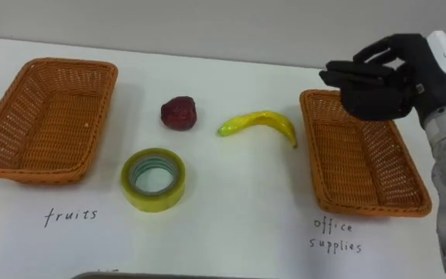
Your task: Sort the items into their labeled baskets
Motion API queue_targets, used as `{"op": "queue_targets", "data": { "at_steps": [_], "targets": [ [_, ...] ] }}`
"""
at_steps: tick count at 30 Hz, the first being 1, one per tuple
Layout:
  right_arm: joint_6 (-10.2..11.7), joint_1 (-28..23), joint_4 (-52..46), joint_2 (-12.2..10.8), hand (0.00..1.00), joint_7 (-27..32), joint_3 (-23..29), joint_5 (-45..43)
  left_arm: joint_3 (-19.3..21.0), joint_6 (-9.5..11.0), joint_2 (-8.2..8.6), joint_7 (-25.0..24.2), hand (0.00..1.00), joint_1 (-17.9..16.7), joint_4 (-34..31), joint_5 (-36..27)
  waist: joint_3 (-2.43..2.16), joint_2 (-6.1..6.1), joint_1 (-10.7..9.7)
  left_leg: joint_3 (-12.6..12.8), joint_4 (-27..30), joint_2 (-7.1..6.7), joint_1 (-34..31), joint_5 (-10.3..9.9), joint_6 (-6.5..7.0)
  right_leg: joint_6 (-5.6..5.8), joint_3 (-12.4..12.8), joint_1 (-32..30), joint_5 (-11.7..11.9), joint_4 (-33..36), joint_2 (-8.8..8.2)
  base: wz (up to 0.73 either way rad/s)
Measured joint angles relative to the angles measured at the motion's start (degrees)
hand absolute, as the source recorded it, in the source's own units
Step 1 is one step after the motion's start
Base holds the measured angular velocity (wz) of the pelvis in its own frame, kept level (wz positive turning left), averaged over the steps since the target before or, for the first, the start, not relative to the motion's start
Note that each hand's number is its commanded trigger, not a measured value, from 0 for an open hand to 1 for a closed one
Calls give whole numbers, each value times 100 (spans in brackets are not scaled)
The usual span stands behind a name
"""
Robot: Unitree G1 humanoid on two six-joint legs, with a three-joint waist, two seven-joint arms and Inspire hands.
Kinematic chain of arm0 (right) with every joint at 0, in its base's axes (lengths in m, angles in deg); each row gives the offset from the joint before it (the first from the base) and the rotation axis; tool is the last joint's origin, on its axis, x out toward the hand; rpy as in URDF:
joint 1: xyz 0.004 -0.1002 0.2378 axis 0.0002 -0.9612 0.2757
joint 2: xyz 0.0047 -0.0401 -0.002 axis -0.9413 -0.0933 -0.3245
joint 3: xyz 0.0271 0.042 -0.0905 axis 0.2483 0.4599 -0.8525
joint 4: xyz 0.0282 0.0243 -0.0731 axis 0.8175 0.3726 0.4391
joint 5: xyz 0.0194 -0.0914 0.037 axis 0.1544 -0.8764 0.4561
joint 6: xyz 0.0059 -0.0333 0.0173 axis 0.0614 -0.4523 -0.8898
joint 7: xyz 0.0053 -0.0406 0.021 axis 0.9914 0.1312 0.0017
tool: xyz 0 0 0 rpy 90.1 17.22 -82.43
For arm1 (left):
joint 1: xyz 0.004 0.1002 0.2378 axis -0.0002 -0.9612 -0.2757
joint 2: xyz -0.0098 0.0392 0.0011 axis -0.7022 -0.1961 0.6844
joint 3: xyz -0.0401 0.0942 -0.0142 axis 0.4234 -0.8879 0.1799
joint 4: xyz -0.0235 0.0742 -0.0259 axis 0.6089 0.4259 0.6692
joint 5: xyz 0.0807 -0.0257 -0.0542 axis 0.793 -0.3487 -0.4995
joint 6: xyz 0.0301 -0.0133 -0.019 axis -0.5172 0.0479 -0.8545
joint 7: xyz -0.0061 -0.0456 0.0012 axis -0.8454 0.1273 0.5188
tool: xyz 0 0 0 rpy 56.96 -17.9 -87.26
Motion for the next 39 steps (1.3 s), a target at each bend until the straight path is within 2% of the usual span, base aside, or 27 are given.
{"op": "queue_targets", "data": {
  "at_steps": [5, 22, 23, 24, 26, 27, 39],
  "targets": [
    [1, -132, 172, -26, 100, 0, -4, -28, 5, 0, 2, 4, 0, -57, -1, 2, 4, -2, -3, 20, 3, 0, 0, 0, 0, 1, 32, -15, -1, 1, 2, -1],
    [22, -254, 715, -58, 100, -1, -51, -54, -11, 2, -2, -17, 0, 65, 102, 1, 20, -46, 8, 36, 11, -5, -10, 0, 0, 6, 45, -13, -6, -31, 0, 0],
    [22, -270, 783, -58, 96, -2, -52, -54, -10, 3, -3, -26, 0, 79, 100, 1, 21, -50, 7, 36, 17, -5, -9, 0, 0, 6, 45, -14, -6, -45, 0, 0],
    [22, -274, 838, -58, 48, -3, -52, -55, -10, 3, -3, -37, 0, 82, 100, 1, 18, -57, 8, 36, 21, -6, -10, 0, 0, 6, 44, -11, -6, -71, 1, 0],
    [21, -292, 858, -58, 5, -4, -63, -54, -10, 3, -5, -56, 0, 82, 100, 1, 20, -66, 17, 37, 24, -6, -9, 0, 0, 6, 44, -17, -5, -86, 3, 0],
    [21, -303, 858, -58, 0, -8, -79, -53, -10, 3, -6, -65, 0, 83, 99, 1, 19, -72, 17, 37, 25, -6, -2, 0, 0, 6, 44, -23, -5, -93, 3, 0],
    [24, -304, 857, -58, 0, -13, -86, -55, -12, 4, -11, -135, 0, 112, 100, 1, 11, -114, 13, 37, 26, -6, -8, 0, 0, 6, 43, -8, -5, -95, 3, 0]
  ]
}}
